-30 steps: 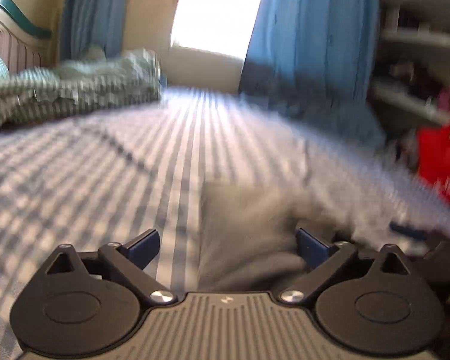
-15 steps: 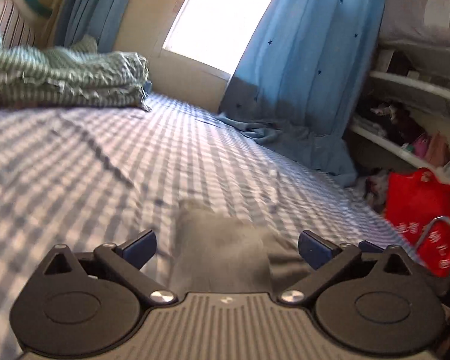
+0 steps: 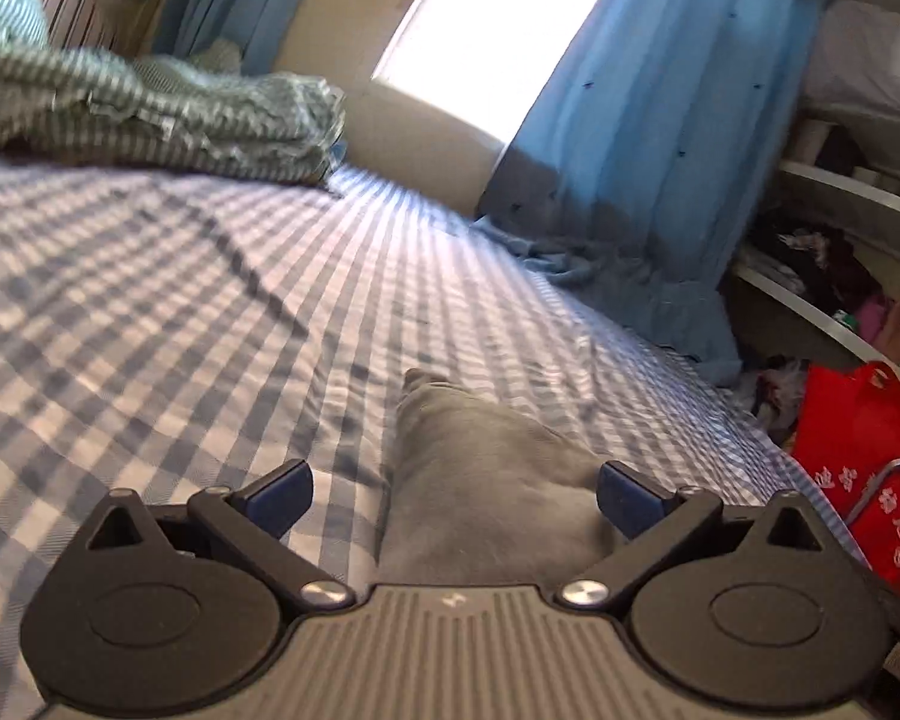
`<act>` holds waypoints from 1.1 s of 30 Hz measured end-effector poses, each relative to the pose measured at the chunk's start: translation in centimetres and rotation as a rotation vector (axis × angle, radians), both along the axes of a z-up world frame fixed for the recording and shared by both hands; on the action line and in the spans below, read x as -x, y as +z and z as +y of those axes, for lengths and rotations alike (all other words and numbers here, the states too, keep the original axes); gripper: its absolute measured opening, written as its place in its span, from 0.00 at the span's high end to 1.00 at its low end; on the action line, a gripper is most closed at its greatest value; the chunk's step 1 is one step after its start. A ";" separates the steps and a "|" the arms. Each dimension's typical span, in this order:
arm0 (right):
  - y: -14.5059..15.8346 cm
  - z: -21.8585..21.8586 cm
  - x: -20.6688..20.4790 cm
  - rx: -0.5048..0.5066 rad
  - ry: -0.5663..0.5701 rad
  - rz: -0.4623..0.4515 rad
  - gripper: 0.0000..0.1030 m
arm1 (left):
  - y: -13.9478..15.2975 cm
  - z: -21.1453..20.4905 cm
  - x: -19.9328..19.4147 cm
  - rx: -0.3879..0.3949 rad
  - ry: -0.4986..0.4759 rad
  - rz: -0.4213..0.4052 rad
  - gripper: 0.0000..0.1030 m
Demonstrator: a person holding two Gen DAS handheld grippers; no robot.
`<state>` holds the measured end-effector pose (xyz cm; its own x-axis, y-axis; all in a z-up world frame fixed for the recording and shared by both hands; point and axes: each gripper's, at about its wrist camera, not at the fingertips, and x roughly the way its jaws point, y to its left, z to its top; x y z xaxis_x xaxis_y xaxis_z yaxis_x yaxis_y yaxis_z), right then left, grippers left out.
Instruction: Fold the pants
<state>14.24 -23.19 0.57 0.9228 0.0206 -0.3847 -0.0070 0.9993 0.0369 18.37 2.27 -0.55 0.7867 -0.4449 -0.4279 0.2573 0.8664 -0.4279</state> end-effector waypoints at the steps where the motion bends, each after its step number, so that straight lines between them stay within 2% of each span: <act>1: 0.2 0.2 0.7 -0.013 0.011 0.001 0.02 | -0.2 -0.3 0.6 -0.035 -0.017 0.015 0.01; 3: -0.4 1.2 1.8 0.001 0.036 0.038 0.01 | -1.3 -0.9 1.3 -0.103 -0.036 0.051 0.00; 4: -1.1 1.8 2.0 0.026 0.033 0.061 0.01 | -2.1 -0.9 1.5 -0.107 -0.039 0.061 0.00; 6: -2.7 2.4 2.2 0.048 0.031 0.103 0.01 | -3.4 -0.5 1.8 -0.051 -0.047 0.088 0.00; 8: -3.7 1.9 2.2 0.012 0.027 0.092 0.01 | -4.2 0.0 1.6 -0.003 -0.045 0.109 0.00; 10: -3.5 1.7 2.0 -0.008 0.036 0.108 0.01 | -3.7 0.1 1.8 -0.017 -0.042 0.105 0.00; 14: -2.4 1.7 2.9 0.035 0.054 0.081 0.01 | -2.4 -0.1 2.7 -0.053 -0.041 0.098 0.00; 18: -1.5 0.6 4.8 -0.023 0.044 0.031 0.01 | -1.5 1.0 3.9 -0.002 0.000 0.109 0.01; 20: -0.9 0.4 6.1 -0.024 0.045 -0.002 0.01 | -0.9 1.6 4.6 0.009 0.015 0.102 0.01; 24: 0.5 -0.1 9.1 -0.062 0.054 -0.053 0.01 | 0.6 2.5 6.4 -0.018 0.041 0.064 0.01; 33: 2.9 1.0 14.2 -0.090 0.050 -0.104 0.01 | 3.2 2.9 12.1 -0.134 0.046 -0.062 0.00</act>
